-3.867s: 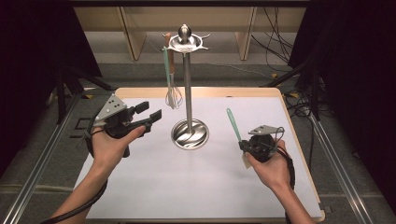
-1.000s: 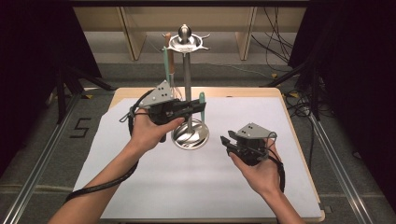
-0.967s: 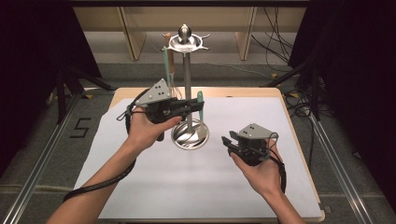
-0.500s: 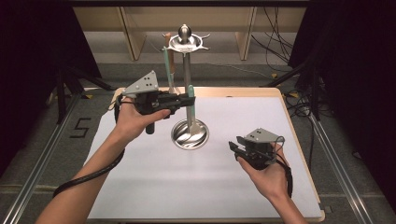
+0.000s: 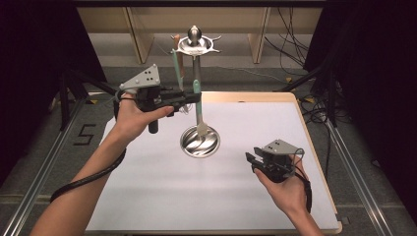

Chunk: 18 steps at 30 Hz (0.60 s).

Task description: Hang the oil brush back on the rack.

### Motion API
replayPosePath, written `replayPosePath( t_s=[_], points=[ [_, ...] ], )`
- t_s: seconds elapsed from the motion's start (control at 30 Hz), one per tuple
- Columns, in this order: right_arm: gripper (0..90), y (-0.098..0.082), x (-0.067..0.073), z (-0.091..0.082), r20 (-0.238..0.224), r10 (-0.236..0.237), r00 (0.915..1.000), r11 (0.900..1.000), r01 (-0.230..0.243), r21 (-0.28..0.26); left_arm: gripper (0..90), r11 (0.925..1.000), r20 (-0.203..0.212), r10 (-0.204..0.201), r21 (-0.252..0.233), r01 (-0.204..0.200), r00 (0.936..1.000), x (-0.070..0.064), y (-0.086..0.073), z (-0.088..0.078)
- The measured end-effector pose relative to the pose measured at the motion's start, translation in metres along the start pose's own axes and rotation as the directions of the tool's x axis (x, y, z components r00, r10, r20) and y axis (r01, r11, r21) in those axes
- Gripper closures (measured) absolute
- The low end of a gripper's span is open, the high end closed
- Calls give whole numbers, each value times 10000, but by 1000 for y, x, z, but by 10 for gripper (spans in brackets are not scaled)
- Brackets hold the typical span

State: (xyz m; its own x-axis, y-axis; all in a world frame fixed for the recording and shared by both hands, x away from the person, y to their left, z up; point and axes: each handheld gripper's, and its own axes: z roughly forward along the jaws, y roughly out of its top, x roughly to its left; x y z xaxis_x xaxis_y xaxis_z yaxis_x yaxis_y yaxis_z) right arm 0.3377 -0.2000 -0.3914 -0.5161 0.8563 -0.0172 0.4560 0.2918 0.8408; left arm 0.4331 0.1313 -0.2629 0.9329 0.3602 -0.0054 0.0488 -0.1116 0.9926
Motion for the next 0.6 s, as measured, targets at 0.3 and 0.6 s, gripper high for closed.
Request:
replayPosePath(
  t_s=[0.3, 0.6],
  points=[
    [635, -4, 0, 2, 77, 434, 9990, 9990, -433, -59, 830, 9999, 148, 88, -58, -87, 9999, 4, 11, -3],
    [635, -3, 0, -1, -31, 489, 9988, 9986, -488, 190, 830, 9999, 142, 120, -9, -120, 9998, 6, 18, -5]
  ],
)
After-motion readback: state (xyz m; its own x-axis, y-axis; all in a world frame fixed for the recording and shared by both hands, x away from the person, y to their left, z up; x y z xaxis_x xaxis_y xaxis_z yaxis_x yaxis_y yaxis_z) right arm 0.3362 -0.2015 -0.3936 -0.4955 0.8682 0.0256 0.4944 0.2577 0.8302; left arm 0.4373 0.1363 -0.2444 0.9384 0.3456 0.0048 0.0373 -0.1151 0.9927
